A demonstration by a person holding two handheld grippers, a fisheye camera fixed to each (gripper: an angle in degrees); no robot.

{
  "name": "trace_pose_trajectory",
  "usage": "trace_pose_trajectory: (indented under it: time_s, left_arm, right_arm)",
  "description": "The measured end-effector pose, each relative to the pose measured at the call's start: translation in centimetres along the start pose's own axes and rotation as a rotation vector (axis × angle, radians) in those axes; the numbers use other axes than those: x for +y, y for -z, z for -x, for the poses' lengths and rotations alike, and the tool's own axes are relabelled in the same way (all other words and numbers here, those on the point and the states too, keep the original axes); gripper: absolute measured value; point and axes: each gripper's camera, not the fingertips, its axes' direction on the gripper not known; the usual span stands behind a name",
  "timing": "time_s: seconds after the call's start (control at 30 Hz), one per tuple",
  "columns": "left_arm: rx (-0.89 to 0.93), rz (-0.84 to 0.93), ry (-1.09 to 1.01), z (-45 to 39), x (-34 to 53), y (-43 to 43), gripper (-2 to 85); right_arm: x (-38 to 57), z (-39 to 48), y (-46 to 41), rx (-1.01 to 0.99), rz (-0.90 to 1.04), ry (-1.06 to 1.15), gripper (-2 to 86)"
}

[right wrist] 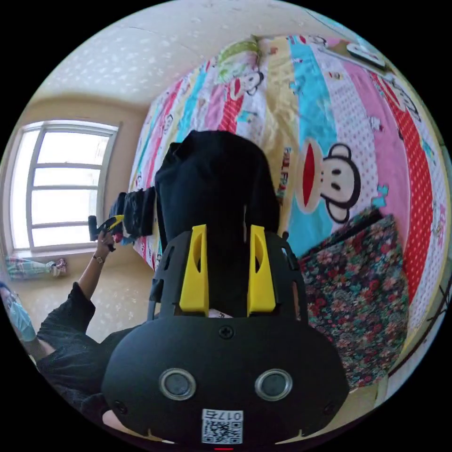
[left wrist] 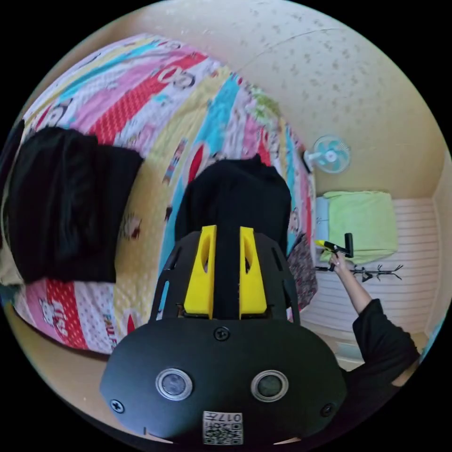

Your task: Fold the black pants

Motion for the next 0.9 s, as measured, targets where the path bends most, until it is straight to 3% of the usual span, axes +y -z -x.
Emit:
trace_pose_trajectory:
  time_s: [0.23,0.33,0.4,0.47,0.53,0.63,0.7,0.77,0.83,0.9]
  left_arm:
    - [-0.228,0.138,0.258,5.9,15.5,-8.4,14.2]
    - [-0.336,0.19,0.172,5.3,16.1,-8.6,10.5]
    - [-0.345,0.313,0.041,5.7,14.6,-7.5,6.7]
    - [-0.319,0.417,-0.003,8.3,11.8,-3.0,4.6]
    - [-0.371,0.392,-0.008,10.5,9.6,3.1,4.4]
    - [-0.393,0.205,0.158,15.7,7.4,14.6,5.8]
    - [-0.36,0.062,0.309,18.8,8.0,20.4,9.0]
    - [-0.312,-0.055,0.429,20.4,10.3,24.1,13.1]
    - [-0.242,-0.077,0.411,19.5,12.3,23.6,13.6]
    - [-0.129,-0.043,0.329,17.7,13.7,20.5,13.7]
  right_arm:
    - [7.2,-1.9,-11.3,0.021,0.018,-0.204,16.5]
    - [7.0,-2.0,-11.4,0.105,0.04,-0.293,12.6]
    - [4.9,-1.4,-9.9,0.164,0.246,-0.153,5.1]
    - [4.1,-0.8,-7.0,0.313,0.375,-0.038,4.0]
    - [3.9,-0.5,-2.3,0.505,0.417,0.044,3.6]
    - [4.3,-1.8,9.5,0.608,0.194,-0.065,4.0]
    - [7.3,-4.5,18.4,0.462,-0.113,-0.288,5.7]
    - [10.8,-6.2,21.3,0.252,-0.255,-0.324,7.8]
    - [13.8,-7.2,20.3,0.108,-0.28,-0.325,9.8]
    - [16.5,-7.4,14.4,0.044,-0.137,-0.29,11.8]
